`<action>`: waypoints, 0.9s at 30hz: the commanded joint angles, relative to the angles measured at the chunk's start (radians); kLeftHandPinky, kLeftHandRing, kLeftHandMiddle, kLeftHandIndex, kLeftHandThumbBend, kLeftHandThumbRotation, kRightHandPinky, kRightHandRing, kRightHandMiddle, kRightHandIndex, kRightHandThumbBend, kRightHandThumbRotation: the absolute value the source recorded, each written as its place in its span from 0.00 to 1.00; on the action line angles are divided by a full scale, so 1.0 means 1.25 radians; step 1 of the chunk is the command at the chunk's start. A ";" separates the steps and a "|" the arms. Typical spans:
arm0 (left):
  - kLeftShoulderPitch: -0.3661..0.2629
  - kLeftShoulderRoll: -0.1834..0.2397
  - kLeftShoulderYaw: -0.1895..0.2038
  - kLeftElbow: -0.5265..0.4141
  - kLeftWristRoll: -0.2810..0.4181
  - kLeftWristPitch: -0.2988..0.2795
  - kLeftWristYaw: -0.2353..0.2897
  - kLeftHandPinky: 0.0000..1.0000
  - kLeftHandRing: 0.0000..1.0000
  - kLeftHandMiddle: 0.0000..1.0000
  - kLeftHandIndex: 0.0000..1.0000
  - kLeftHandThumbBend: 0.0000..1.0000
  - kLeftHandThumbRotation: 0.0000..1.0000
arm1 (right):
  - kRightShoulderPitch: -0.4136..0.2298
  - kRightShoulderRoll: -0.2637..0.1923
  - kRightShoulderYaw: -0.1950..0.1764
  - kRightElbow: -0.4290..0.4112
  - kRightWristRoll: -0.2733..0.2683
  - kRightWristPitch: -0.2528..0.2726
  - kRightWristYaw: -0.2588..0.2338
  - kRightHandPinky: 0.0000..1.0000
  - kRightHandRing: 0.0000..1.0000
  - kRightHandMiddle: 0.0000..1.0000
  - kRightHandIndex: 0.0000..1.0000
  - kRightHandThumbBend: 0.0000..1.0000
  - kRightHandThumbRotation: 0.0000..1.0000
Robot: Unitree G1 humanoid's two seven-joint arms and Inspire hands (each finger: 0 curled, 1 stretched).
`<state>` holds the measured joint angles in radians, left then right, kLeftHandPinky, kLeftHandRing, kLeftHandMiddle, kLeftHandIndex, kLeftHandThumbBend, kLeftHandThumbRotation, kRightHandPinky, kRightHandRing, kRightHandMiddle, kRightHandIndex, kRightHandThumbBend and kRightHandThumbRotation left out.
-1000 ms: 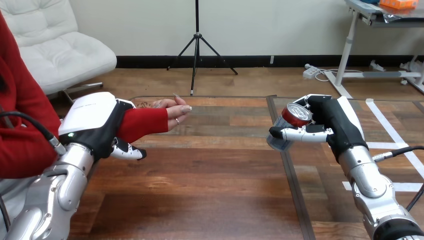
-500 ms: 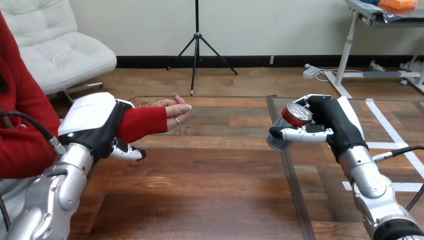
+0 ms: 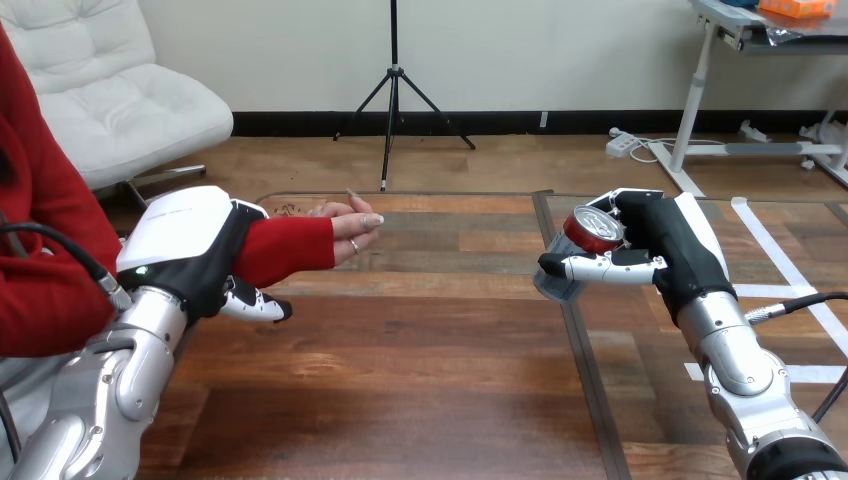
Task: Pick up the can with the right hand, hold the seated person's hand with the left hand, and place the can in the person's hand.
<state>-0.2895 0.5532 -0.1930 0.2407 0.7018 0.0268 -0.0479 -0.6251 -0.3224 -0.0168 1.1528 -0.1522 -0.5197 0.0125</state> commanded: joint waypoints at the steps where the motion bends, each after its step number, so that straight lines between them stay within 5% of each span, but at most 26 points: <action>1: -0.030 0.008 0.005 -0.025 -0.003 -0.006 0.003 0.39 0.46 0.50 0.50 0.74 0.00 | -0.088 -0.019 -0.018 -0.044 0.017 -0.018 -0.002 0.32 0.37 0.42 0.44 0.83 0.00; 27: -0.030 0.000 0.010 -0.033 -0.024 0.020 -0.016 0.26 0.32 0.40 0.40 0.72 0.00 | -0.086 -0.020 -0.019 -0.045 0.018 -0.016 0.000 0.32 0.37 0.41 0.44 0.83 0.00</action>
<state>-0.2895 0.5497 -0.1928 0.2405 0.6769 0.0462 -0.0699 -0.6250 -0.3224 -0.0168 1.1529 -0.1523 -0.5197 0.0126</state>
